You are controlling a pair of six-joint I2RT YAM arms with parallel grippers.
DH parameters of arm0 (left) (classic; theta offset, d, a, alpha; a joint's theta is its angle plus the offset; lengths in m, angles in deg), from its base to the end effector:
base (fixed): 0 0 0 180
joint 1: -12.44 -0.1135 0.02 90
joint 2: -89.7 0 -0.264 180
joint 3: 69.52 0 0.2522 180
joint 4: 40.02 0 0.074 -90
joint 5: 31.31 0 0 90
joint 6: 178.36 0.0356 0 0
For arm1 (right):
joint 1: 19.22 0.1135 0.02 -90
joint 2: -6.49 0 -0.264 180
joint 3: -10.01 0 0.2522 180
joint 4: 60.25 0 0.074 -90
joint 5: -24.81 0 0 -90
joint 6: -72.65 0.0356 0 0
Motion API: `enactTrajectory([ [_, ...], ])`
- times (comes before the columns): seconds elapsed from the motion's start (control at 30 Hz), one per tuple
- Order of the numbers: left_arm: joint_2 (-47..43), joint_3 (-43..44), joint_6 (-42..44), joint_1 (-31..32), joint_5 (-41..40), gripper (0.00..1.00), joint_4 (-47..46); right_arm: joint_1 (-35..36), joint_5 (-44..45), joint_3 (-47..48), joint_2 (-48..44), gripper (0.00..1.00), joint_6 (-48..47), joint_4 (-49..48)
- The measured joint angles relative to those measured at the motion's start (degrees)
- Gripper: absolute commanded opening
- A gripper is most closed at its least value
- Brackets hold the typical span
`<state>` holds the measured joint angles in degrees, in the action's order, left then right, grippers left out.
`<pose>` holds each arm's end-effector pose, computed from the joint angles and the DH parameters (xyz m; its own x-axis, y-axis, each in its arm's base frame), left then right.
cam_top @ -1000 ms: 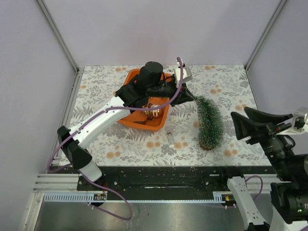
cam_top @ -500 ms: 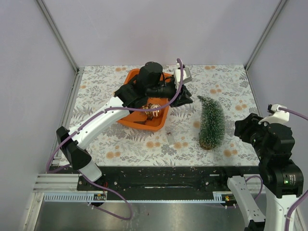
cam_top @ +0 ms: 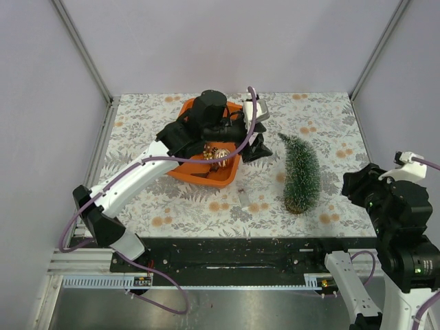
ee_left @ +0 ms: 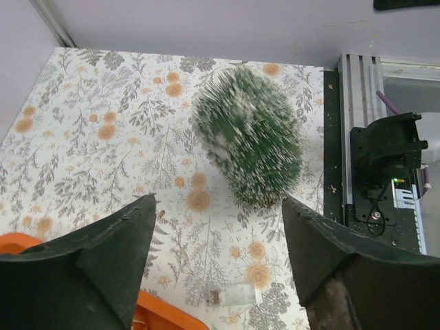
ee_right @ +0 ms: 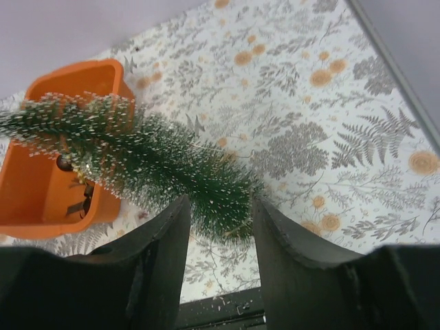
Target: Decorate the small christmas tree
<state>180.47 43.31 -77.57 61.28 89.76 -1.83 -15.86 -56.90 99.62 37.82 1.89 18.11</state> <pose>0.2216 -0.2814 0.4432 0.0022 0.2411 -0.9705 0.9882 0.1480 0.0390 0.0299 -0.0034 0.4278 -0.2982 0.3091 -0.9031 0.1858 0.9468 0.2628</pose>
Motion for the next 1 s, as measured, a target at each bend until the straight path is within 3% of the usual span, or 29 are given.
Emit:
enactTrajectory([
  [0.17,-4.1,-3.2,1.6,-0.1,-1.0,0.86,2.9,0.0,1.9,3.9,0.6,0.48,-1.0,0.0],
  [0.43,-15.0,-13.8,4.9,0.3,-0.6,0.85,7.0,0.0,2.0,-0.1,2.2,0.43,-0.6,1.1],
  [0.7,-19.0,-19.1,10.3,8.8,-2.0,0.85,7.6,0.0,1.8,-1.3,3.1,0.43,-0.3,1.8],
  [0.93,-18.4,-20.0,12.8,13.1,-5.4,0.88,7.1,0.0,1.7,-1.9,3.0,0.17,0.4,1.7],
  [1.0,-17.7,-20.0,13.1,14.0,-6.5,0.90,6.7,0.0,1.5,-2.8,2.9,0.16,1.0,1.7],
])
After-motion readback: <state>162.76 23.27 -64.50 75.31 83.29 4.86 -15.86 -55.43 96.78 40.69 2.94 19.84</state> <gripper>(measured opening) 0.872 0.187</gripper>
